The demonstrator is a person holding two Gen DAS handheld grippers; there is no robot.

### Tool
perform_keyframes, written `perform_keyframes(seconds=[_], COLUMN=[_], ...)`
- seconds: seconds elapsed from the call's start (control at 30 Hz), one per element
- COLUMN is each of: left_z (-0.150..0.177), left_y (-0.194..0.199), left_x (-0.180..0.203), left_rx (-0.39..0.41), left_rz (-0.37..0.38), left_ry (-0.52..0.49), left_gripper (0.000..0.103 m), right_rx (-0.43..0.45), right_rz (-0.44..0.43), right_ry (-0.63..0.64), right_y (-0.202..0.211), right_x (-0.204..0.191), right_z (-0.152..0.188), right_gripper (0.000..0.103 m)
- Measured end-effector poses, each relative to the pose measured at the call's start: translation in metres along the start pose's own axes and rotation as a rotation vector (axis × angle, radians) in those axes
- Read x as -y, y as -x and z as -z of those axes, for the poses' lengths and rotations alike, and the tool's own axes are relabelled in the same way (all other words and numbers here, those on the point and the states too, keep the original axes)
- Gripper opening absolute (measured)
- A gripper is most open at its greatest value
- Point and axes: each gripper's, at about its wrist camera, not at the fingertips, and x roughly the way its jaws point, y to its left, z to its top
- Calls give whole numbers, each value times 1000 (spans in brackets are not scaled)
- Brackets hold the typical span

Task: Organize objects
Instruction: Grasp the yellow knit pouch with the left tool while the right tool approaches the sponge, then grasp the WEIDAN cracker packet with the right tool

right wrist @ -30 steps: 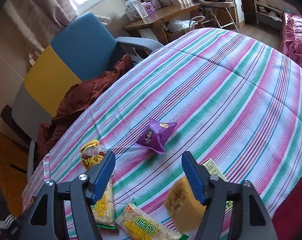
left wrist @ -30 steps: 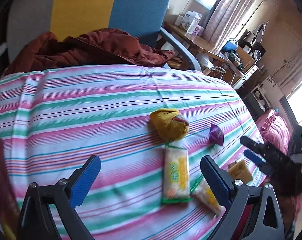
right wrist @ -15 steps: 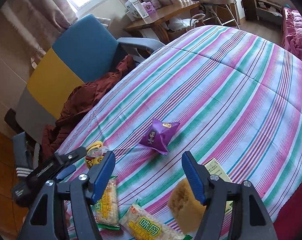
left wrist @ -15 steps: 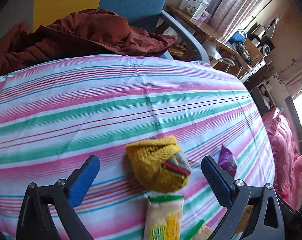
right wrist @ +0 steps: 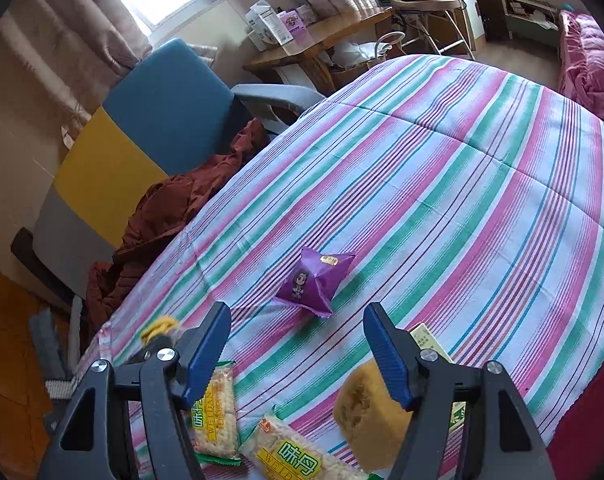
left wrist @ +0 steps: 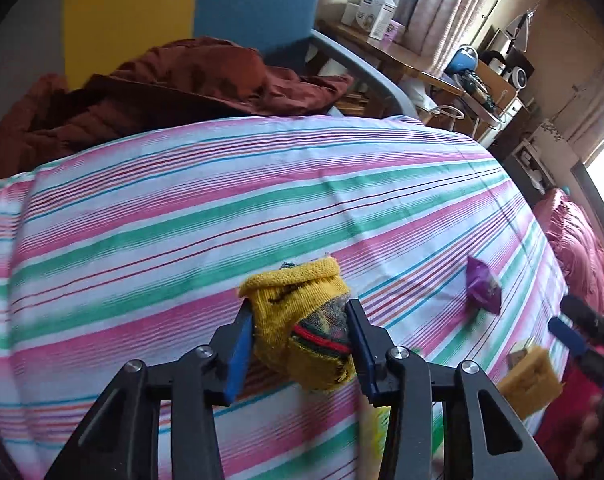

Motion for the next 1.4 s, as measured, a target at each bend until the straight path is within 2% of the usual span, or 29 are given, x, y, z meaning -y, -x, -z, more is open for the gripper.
perform_keyframes(seconds=[0.1, 0.33, 0.5, 0.63, 0.8, 0.93, 1.0, 1.03, 1.23, 1.4], left_z=[23, 89, 136, 161, 168, 166, 165, 164, 165, 165], left_y=[23, 84, 101, 102, 98, 91, 90, 90, 88, 86], left_x=[-14, -23, -29, -23, -14, -16, -18, -18, -20, -22], left_rx=[23, 73, 42, 29, 46, 42, 41, 41, 39, 35], left_rz=[-35, -38, -31, -47, -52, -45, -42, -41, -41, -36], left_ry=[-28, -23, 8, -27, -69, -54, -46, -43, -29, -20], left_gripper=[41, 41, 41, 41, 41, 41, 41, 41, 41, 42], right_rx=[0, -12, -37, -125, -155, -175, -207, -229, -402, -528], right_rz=[-7, -11, -1, -3, 24, 67, 50, 36, 15, 138], right_ry=[-12, -12, -6, 25, 107, 145, 172, 209, 493, 639], right_y=[0, -2, -4, -6, 21, 33, 36, 35, 6, -35], right_x=[2, 0, -2, -6, -7, -1, -4, -11, -66, -79], right_z=[-1, 0, 2, 5, 2, 4, 9, 14, 56, 84], right_gripper=[70, 69, 69, 69, 69, 69, 61, 61, 61, 61])
